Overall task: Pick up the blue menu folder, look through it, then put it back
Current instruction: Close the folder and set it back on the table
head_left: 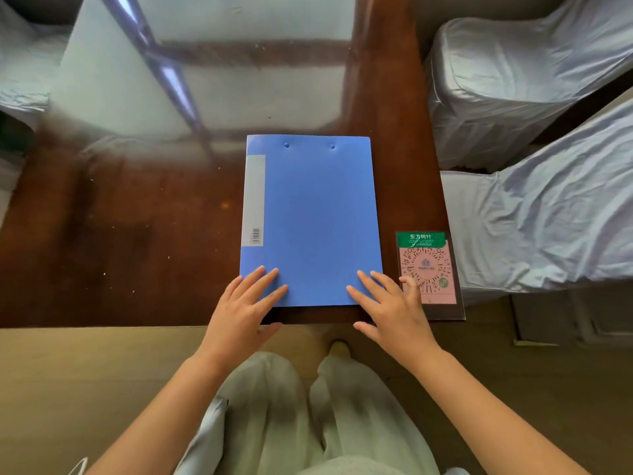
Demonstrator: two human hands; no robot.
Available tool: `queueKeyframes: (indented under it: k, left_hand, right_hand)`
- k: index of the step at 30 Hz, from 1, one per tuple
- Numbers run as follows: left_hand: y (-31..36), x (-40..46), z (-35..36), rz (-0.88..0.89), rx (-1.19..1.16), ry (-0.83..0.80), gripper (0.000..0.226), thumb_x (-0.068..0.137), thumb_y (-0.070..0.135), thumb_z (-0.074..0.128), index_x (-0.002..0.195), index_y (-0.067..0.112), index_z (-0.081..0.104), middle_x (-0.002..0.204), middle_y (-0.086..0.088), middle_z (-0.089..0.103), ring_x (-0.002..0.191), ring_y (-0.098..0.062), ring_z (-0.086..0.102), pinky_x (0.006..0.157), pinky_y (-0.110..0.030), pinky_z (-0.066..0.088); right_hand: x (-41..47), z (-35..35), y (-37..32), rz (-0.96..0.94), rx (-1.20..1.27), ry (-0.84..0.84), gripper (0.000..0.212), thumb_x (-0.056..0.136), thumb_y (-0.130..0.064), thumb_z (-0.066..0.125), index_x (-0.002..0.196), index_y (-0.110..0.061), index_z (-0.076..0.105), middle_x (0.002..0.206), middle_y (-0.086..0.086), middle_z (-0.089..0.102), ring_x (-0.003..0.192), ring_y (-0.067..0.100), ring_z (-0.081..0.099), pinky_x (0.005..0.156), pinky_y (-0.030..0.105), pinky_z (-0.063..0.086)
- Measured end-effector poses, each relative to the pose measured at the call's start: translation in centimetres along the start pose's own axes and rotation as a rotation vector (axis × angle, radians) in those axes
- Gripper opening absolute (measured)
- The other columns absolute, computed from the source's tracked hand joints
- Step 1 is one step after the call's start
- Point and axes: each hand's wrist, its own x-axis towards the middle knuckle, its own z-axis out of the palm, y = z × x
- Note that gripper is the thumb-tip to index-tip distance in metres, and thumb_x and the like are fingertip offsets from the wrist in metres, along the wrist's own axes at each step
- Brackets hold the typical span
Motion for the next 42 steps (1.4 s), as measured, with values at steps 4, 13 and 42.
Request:
queueKeyframes:
  k: [4, 13, 42]
  left_hand:
    - [0.3, 0.2, 0.5, 0.025, 0.015, 0.036, 0.063, 0.062, 0.029, 0.084, 0.119, 0.015, 0.061, 0.130, -0.012, 0.058, 0.123, -0.037, 0.050, 0.099, -0.056, 0.038]
    - [0.6, -0.4, 1.7, 0.016, 0.028, 0.094, 0.060, 0.062, 0.023, 0.084, 0.118, 0.015, 0.062, 0.127, -0.009, 0.061, 0.121, -0.035, 0.052, 0.099, -0.057, 0.037]
    - [1.3, -0.5, 2.8, 0.074, -0.004, 0.176, 0.045, 0.064, 0.021, 0.083, 0.106, 0.022, 0.069, 0.119, -0.006, 0.067, 0.113, -0.031, 0.059, 0.094, -0.048, 0.044]
  right_hand:
    - [-0.1, 0.0, 1.1, -0.050, 0.025, 0.021, 0.059, 0.067, -0.037, 0.080, 0.119, -0.018, 0.061, 0.129, 0.009, 0.060, 0.119, 0.029, 0.055, 0.092, 0.058, 0.041]
    - [-1.0, 0.3, 2.9, -0.120, 0.033, 0.130, 0.053, 0.062, -0.030, 0.085, 0.110, -0.014, 0.067, 0.118, 0.006, 0.068, 0.110, 0.024, 0.062, 0.088, 0.053, 0.044]
    - [-2.2, 1.7, 4.5, -0.144, 0.088, 0.277, 0.035, 0.064, -0.022, 0.084, 0.096, -0.014, 0.072, 0.106, 0.005, 0.074, 0.100, 0.024, 0.067, 0.082, 0.049, 0.046]
